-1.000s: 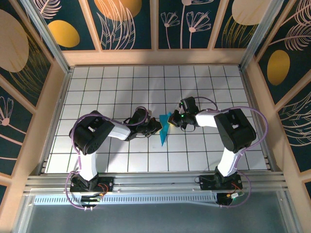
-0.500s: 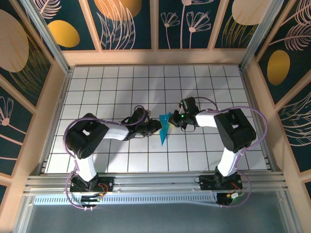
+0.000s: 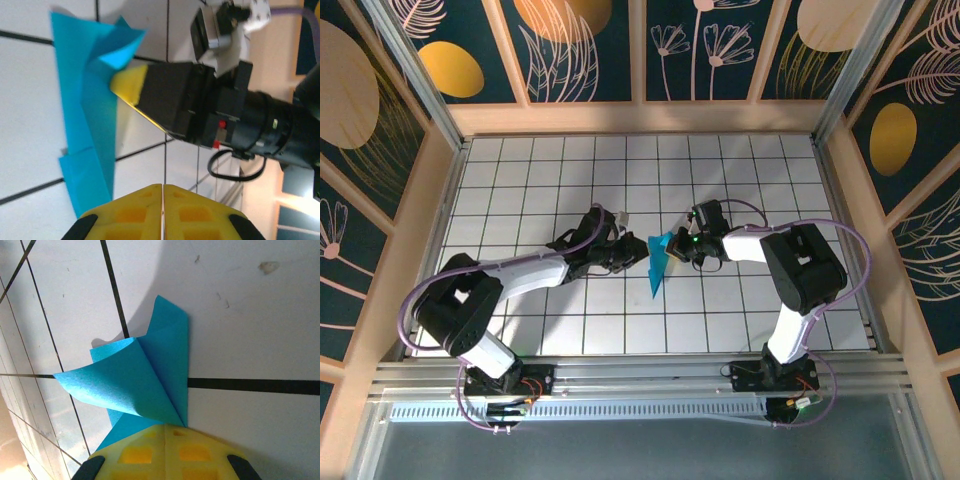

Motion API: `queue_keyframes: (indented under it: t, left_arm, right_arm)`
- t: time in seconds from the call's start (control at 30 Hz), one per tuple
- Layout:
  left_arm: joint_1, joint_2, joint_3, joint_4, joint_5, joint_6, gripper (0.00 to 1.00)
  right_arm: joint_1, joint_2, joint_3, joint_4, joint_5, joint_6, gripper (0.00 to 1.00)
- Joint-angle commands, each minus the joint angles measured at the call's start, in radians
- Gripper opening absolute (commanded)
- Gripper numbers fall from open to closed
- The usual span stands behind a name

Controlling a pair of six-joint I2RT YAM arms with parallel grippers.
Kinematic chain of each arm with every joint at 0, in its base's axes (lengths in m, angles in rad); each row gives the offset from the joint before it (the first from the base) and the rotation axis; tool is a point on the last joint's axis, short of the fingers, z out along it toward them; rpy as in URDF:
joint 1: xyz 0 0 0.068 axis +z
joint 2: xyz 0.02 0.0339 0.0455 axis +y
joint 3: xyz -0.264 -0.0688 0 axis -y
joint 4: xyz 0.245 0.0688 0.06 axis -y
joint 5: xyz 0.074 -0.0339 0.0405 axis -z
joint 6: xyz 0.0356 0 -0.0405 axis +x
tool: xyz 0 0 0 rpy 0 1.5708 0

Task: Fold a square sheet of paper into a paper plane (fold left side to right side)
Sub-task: Fold the wing for the fifth time at the center of the table.

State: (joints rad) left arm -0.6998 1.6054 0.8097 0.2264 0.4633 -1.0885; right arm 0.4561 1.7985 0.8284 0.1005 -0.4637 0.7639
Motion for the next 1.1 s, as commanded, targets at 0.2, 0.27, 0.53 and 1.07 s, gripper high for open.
queue_keyframes:
  t: [0.2, 0.27, 0.53, 1.07]
  left_arm:
    - [-0.059, 0.146, 0.093, -0.055, 0.102, 0.017, 0.04]
    - [-0.059, 0.157, 0.087, -0.043, 0.095, 0.009, 0.04]
    - [-0.064, 0.206, 0.074, -0.007, 0.134, -0.002, 0.04]
    - [-0.064, 0.275, 0.037, 0.004, 0.134, -0.013, 0.04]
  right_arm:
    - [0.006, 0.039, -0.027, -0.063, 0.023, -0.012, 0.00]
    - [0.008, 0.038, -0.025, -0.068, 0.025, -0.012, 0.00]
    - [0.008, 0.043, -0.020, -0.073, 0.028, -0.016, 0.00]
    - [0.009, 0.044, -0.015, -0.079, 0.028, -0.017, 0.00]
